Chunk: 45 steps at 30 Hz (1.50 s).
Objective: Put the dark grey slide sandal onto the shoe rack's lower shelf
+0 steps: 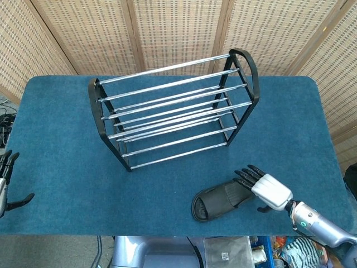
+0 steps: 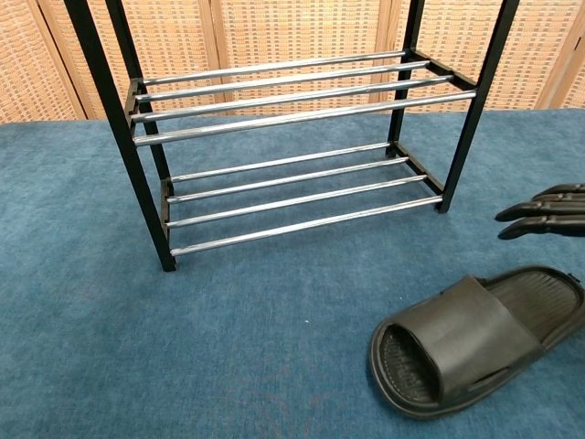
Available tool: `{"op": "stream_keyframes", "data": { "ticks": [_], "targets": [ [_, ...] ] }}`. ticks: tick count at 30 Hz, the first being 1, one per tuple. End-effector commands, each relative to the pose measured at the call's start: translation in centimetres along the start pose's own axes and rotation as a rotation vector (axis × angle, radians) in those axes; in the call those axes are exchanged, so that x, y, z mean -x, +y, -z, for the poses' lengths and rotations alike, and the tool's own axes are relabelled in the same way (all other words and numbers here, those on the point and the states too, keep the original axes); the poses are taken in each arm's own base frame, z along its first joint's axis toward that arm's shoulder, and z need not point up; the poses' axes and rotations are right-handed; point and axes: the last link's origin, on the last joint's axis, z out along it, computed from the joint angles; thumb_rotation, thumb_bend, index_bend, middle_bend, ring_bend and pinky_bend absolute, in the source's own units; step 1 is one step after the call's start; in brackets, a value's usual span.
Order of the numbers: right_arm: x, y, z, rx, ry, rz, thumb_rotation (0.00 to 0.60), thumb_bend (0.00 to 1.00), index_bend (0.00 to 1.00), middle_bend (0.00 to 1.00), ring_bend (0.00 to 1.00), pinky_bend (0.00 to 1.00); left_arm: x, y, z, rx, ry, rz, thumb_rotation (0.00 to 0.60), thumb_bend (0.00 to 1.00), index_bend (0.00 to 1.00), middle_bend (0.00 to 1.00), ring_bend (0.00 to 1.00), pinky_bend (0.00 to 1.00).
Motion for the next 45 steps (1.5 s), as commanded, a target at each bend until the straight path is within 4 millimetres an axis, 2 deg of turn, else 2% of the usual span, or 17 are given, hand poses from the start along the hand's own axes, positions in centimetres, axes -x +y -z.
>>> {"op": "stream_keyframes", "data": {
  "ticks": [1, 6, 14, 21, 30, 32, 35, 37, 40, 45],
  "targets": [
    [0.6, -0.1, -1.4, -0.034, -0.009, 0.042, 0.6, 0.0, 0.0, 0.0, 0.0, 0.0, 0.3, 0.2, -0.3, -0.007, -0.005, -0.007, 0.6, 0.17, 0.0, 0.0, 0.0, 0.0],
    [1.7, 0.1, -3.0, -0.043, -0.042, 0.069, 0.6, 0.0, 0.0, 0.0, 0.0, 0.0, 0.5, 0.3, -0.6, -0.018, -0.008, -0.02, 0.6, 0.17, 0.0, 0.0, 0.0, 0.0],
    [3.3, 0.9, -4.1, -0.023, -0.085, 0.084, 0.6, 0.0, 0.0, 0.0, 0.0, 0.0, 0.7, 0.3, -0.9, -0.026, -0.015, -0.027, 0.6, 0.17, 0.0, 0.0, 0.0, 0.0],
    [3.6, 1.7, -4.3, -0.01, -0.112, 0.139, 0.6, 0.0, 0.0, 0.0, 0.0, 0.0, 0.5, 0.2, -0.9, -0.033, -0.009, -0.024, 0.6, 0.17, 0.0, 0.0, 0.0, 0.0],
    [3.7, 1.4, -4.8, 0.004, -0.114, 0.118, 0.6, 0.0, 0.01, 0.01, 0.0, 0.0, 0.5, 0.2, -0.9, -0.031, -0.009, -0.022, 0.6, 0.17, 0.0, 0.0, 0.0, 0.0],
    [3.8, 1.4, -4.9, 0.007, -0.114, 0.113, 0.6, 0.0, 0.04, 0.04, 0.0, 0.0, 0.5, 0.2, -0.9, -0.03, -0.01, -0.022, 0.6, 0.17, 0.0, 0.0, 0.0, 0.0],
    [4.0, 1.5, -5.0, 0.014, -0.121, 0.112, 0.6, 0.0, 0.17, 0.16, 0.02, 0.01, 0.5, 0.2, -0.9, -0.031, -0.011, -0.022, 0.6, 0.17, 0.0, 0.0, 0.0, 0.0],
    [4.1, 1.6, -5.0, 0.019, -0.123, 0.11, 0.6, 0.0, 0.31, 0.28, 0.11, 0.1, 0.5, 0.2, -0.9, -0.032, -0.011, -0.021, 0.6, 0.17, 0.0, 0.0, 0.0, 0.0],
    [4.3, 1.6, -4.8, 0.029, -0.117, 0.091, 0.6, 0.06, 0.45, 0.42, 0.26, 0.25, 0.5, 0.2, -0.9, -0.031, -0.012, -0.02, 0.6, 0.17, 0.0, 0.0, 0.0, 0.0],
    [4.4, 1.6, -4.4, 0.039, -0.11, 0.064, 0.6, 0.19, 0.55, 0.54, 0.39, 0.39, 0.5, 0.3, -0.9, -0.027, -0.014, -0.02, 0.6, 0.17, 0.0, 0.0, 0.0, 0.0]
  ]
}}
